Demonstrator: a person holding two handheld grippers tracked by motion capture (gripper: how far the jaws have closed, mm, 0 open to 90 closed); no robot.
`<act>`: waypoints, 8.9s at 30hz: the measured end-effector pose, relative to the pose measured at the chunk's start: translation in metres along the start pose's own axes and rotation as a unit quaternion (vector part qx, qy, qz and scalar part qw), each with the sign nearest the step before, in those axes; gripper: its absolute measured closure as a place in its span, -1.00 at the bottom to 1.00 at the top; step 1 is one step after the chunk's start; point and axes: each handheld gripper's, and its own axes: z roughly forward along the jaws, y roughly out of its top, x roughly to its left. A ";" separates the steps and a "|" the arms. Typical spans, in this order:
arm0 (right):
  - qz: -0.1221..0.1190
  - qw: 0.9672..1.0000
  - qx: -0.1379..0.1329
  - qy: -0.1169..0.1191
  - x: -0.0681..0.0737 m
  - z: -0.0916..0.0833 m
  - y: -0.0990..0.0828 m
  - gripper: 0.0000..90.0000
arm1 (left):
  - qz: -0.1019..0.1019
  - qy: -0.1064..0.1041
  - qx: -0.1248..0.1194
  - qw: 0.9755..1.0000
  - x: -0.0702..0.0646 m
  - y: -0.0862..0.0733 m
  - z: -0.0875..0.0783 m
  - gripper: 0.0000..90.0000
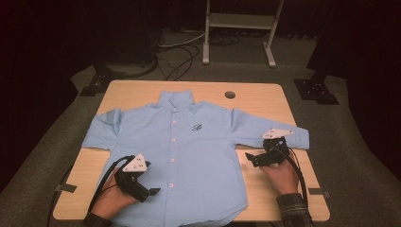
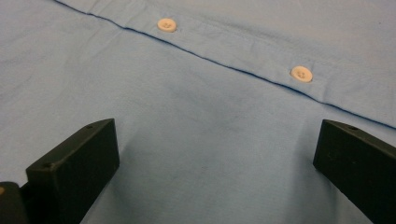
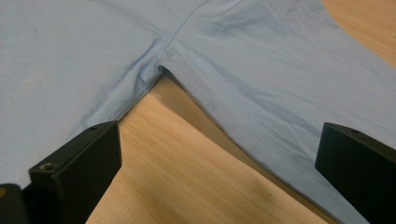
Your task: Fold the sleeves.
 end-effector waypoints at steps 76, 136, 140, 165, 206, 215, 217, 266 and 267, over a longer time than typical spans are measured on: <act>0.163 0.983 0.018 -0.081 -0.130 -0.041 -0.074 -0.99 | 0.000 0.000 0.000 1.000 0.000 0.000 0.000 -1.00; 0.032 0.995 -0.019 -0.089 -0.074 -0.046 -0.020 0.99 | 0.000 0.000 0.000 1.000 0.000 0.000 0.000 -1.00; 0.026 0.996 -0.021 -0.081 -0.068 -0.042 -0.013 0.99 | 0.001 0.000 0.000 1.000 0.000 0.000 0.000 -1.00; -0.016 0.999 -0.037 -0.020 -0.027 -0.006 0.035 0.99 | 0.001 0.000 0.001 1.000 0.000 0.000 0.000 -1.00; -0.056 0.992 -0.065 0.091 0.051 0.072 0.114 0.98 | 0.001 0.001 0.000 1.000 0.000 0.000 0.000 -1.00; -0.073 0.988 -0.076 0.116 0.076 0.086 0.137 0.98 | 0.001 0.000 0.001 1.000 0.000 0.000 0.000 -1.00; -0.080 0.987 -0.073 0.119 0.083 0.088 0.143 0.98 | 0.001 0.000 0.001 1.000 0.000 0.000 0.000 -1.00; -0.147 0.963 -0.047 0.223 0.188 0.140 0.186 0.94 | 0.000 0.000 0.000 1.000 0.000 0.000 0.000 -1.00; -0.146 0.962 -0.049 0.226 0.188 0.140 0.187 0.93 | 0.000 0.000 0.000 1.000 0.000 0.000 0.000 -1.00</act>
